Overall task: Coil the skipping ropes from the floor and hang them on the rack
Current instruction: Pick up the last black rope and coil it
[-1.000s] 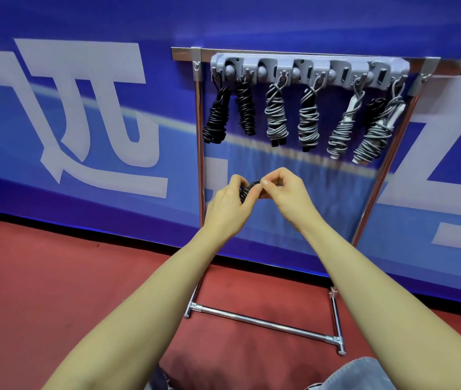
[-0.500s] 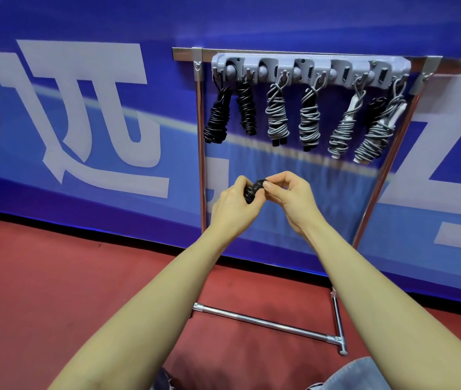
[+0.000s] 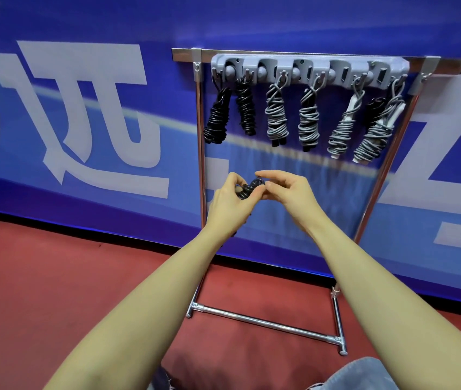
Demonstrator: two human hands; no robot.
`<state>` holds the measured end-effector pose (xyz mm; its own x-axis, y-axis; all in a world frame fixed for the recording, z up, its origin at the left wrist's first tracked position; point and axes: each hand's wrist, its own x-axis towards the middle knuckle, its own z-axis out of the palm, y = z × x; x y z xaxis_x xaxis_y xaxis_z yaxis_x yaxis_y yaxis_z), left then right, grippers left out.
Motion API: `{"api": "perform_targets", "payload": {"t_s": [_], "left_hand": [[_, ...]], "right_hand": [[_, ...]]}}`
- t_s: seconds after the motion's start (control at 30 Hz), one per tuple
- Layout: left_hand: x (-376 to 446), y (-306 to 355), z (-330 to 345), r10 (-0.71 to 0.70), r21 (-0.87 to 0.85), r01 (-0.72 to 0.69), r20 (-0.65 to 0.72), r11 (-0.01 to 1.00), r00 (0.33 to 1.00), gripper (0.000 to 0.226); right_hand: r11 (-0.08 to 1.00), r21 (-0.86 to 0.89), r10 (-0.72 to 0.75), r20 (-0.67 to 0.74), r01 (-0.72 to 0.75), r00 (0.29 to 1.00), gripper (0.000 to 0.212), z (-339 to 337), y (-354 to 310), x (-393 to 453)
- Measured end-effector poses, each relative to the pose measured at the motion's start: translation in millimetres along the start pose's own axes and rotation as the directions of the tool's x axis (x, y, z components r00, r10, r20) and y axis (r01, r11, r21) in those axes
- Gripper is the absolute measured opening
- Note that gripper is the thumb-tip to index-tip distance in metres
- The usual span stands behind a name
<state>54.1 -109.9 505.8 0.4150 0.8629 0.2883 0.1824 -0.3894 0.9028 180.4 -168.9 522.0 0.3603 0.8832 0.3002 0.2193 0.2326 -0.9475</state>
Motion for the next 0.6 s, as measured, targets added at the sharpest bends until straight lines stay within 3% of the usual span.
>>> {"api": "perform_targets", "payload": {"t_s": [0.13,0.23,0.37,0.43,0.5,0.6], "left_hand": [[-1.0,4.3,-4.8,0.004,-0.084,0.001,0.056,0.996,0.998,0.038],[2.0,8.6,-9.7,0.017,-0.100,-0.009,0.082,0.995,0.997,0.038],[5.3,5.1,-14.6,0.054,0.165,-0.081,0.165,0.983,0.985,0.045],[5.4,2.0,-11.3,0.042,0.244,-0.075,0.138,0.967,0.990,0.041],[4.4,1.7,-6.4,0.006,0.229,-0.029,0.101,0.973,0.995,0.037],[3.7,4.4,-3.3,-0.022,0.214,0.001,0.097,0.977,0.995,0.035]], "right_hand": [[0.987,-0.151,-0.044,0.019,0.046,0.999,0.021,-6.7,-7.4,4.6],[0.996,-0.085,-0.032,0.004,0.032,0.999,0.020,-8.2,-12.5,6.0],[0.988,-0.156,-0.003,-0.121,-0.016,0.993,0.023,-3.1,-13.6,8.8],[0.971,-0.236,-0.018,-0.210,-0.033,0.978,0.022,1.7,-12.1,10.2],[0.928,-0.372,-0.074,-0.270,-0.033,0.960,0.017,4.1,-12.6,10.1],[0.741,-0.672,-0.186,-0.233,-0.019,0.954,0.011,3.9,-13.1,8.7]]}}
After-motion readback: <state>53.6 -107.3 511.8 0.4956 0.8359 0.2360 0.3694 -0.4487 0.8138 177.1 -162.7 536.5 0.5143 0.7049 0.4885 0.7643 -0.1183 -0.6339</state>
